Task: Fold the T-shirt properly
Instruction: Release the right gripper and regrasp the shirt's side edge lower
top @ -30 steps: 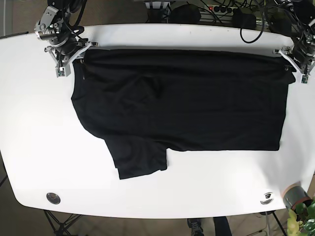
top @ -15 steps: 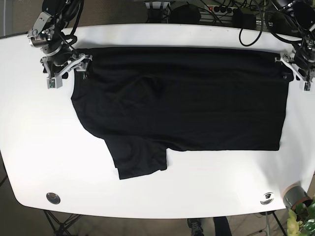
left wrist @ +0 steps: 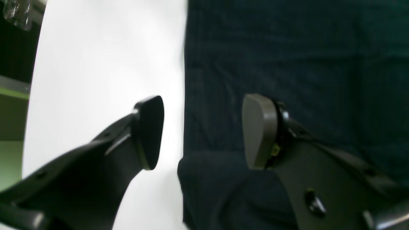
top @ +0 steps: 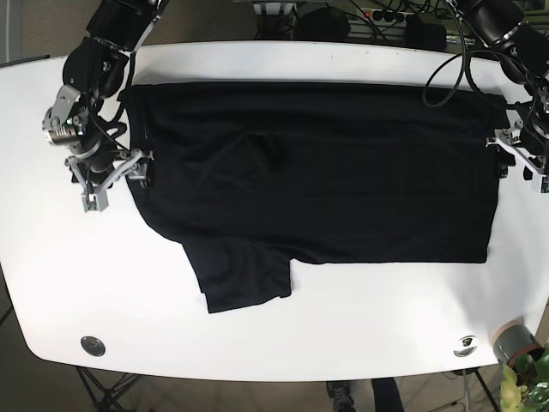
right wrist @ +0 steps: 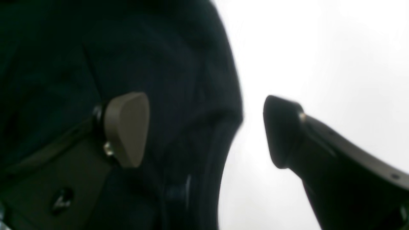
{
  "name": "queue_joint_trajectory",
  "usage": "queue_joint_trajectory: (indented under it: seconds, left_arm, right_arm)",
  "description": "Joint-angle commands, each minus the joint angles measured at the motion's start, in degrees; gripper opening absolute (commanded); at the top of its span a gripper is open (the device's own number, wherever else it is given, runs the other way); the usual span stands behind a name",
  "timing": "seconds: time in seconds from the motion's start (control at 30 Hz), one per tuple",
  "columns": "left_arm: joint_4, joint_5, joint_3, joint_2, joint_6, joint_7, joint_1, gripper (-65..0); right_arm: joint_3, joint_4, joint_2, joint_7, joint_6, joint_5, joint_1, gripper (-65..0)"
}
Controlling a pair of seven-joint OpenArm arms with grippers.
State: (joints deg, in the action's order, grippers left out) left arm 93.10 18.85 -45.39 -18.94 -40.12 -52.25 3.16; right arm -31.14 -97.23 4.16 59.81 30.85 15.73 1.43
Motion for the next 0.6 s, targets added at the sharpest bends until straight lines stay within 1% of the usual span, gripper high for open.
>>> queue_joint_trajectory:
  seconds: [0.0, 0.07, 0.1, 0.17, 0.4, 0.57]
  left_arm:
    - [-1.01, 0.45, 1.91, -1.32, 0.12, 1.04, -1.36, -28.5]
    - [-1.63, 0.53, 2.27, -1.41, 0.12, 1.04, -1.44, -28.5]
    - [-1.89, 0.53, 2.27, -1.41, 0.12, 1.04, -1.53, -28.5]
    - [-1.89, 0.53, 2.35, -1.41, 0.12, 1.04, -1.53, -28.5]
    - [-1.89, 0.53, 2.35, -1.32, 0.12, 1.04, -1.53, -28.5]
    - [-1.98, 0.53, 2.35, -1.41, 0.12, 1.04, -1.53, -28.2]
  right_arm:
    - [1.46, 3.56, 1.24, -4.21, 0.23, -2.93, 5.03, -11.9]
    - [2.61, 5.93, 2.30, -5.44, 0.23, -4.52, 7.14, -11.9]
    - [3.66, 8.48, 3.26, -6.40, 0.23, -5.48, 8.90, -11.9]
    - [4.63, 11.91, 4.23, -7.72, 0.31, -6.01, 10.66, -11.9]
    - [8.50, 24.83, 7.13, -13.79, 0.31, -6.01, 15.93, -11.9]
    - [10.87, 29.23, 7.05, -16.69, 0.31, -5.92, 16.02, -11.9]
